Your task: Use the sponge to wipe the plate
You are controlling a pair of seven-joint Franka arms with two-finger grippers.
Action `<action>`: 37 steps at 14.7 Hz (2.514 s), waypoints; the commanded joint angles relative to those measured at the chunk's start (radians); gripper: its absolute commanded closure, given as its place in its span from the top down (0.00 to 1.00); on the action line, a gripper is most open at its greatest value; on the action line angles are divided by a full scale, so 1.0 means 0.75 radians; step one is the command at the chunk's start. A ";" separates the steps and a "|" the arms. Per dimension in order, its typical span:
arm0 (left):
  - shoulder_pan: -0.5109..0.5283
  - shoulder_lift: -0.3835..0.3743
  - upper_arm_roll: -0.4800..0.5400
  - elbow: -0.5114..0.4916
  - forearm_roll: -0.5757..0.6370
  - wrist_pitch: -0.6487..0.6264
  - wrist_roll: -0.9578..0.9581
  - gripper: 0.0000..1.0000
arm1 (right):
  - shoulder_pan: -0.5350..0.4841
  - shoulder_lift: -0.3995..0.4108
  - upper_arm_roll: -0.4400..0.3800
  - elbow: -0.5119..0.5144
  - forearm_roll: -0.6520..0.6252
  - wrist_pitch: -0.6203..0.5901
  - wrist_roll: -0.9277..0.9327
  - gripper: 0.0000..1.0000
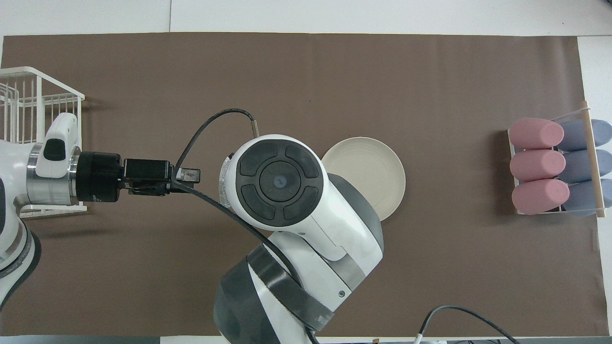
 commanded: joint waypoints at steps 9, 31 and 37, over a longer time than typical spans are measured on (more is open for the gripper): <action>-0.105 0.063 0.004 0.006 -0.060 0.082 0.198 0.94 | -0.019 0.018 0.004 0.011 -0.011 0.009 -0.030 0.00; -0.119 0.067 0.008 0.012 -0.094 0.104 0.129 0.00 | -0.070 -0.039 -0.002 -0.062 -0.011 -0.013 -0.138 1.00; -0.068 0.067 0.014 0.051 0.007 0.106 0.017 0.00 | -0.280 -0.190 -0.004 -0.103 -0.013 -0.146 -0.816 1.00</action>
